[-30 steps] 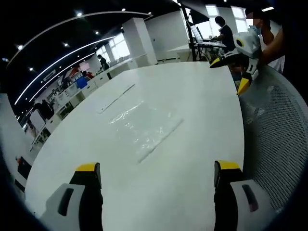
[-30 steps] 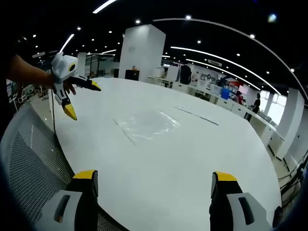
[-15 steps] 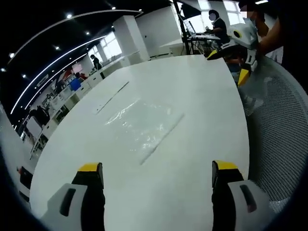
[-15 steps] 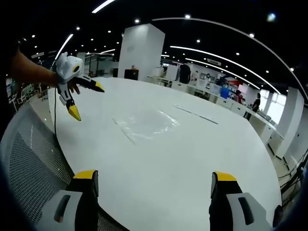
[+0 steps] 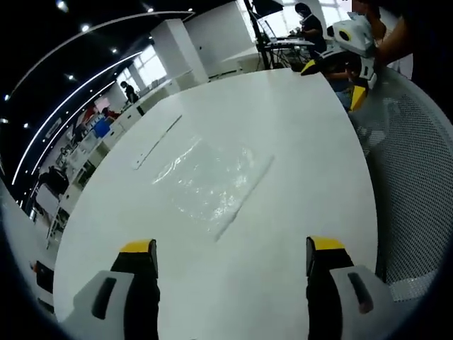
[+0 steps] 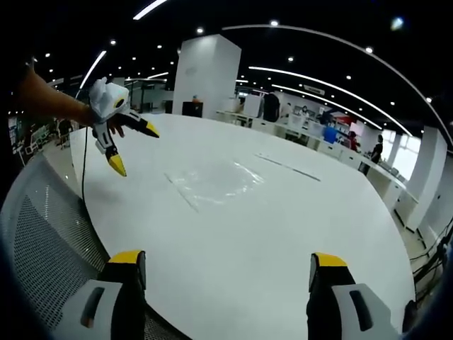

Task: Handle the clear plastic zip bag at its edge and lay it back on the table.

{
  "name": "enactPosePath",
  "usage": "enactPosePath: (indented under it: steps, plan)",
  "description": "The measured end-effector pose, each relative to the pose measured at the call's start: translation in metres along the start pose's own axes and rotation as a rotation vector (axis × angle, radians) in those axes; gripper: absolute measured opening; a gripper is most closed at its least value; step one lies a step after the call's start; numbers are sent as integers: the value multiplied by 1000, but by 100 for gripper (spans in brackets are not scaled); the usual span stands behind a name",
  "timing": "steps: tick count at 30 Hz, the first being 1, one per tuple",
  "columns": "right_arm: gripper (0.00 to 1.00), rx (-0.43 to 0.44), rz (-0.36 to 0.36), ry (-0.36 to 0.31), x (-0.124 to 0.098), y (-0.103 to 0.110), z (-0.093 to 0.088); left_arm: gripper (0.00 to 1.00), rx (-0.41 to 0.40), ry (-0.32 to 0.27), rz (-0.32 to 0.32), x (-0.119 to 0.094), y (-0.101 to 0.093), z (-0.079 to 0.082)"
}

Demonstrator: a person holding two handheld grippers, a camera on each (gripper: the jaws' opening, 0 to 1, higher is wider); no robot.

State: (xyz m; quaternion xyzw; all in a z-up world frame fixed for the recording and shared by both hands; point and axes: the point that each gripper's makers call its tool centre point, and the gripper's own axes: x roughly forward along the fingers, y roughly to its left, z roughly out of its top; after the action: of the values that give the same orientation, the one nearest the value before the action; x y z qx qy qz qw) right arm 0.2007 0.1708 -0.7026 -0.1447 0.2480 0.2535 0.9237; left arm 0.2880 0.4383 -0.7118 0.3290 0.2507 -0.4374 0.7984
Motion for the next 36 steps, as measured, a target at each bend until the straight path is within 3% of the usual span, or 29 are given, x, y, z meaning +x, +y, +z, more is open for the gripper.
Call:
enactPosePath:
  steps: [6, 36]
  plan:
    - [94, 11, -5, -7, 0, -2, 0, 74, 69, 3, -28, 4, 1, 0]
    - [92, 19, -10, -1, 0, -3, -1, 55, 258, 60, -107, 29, 10, -3]
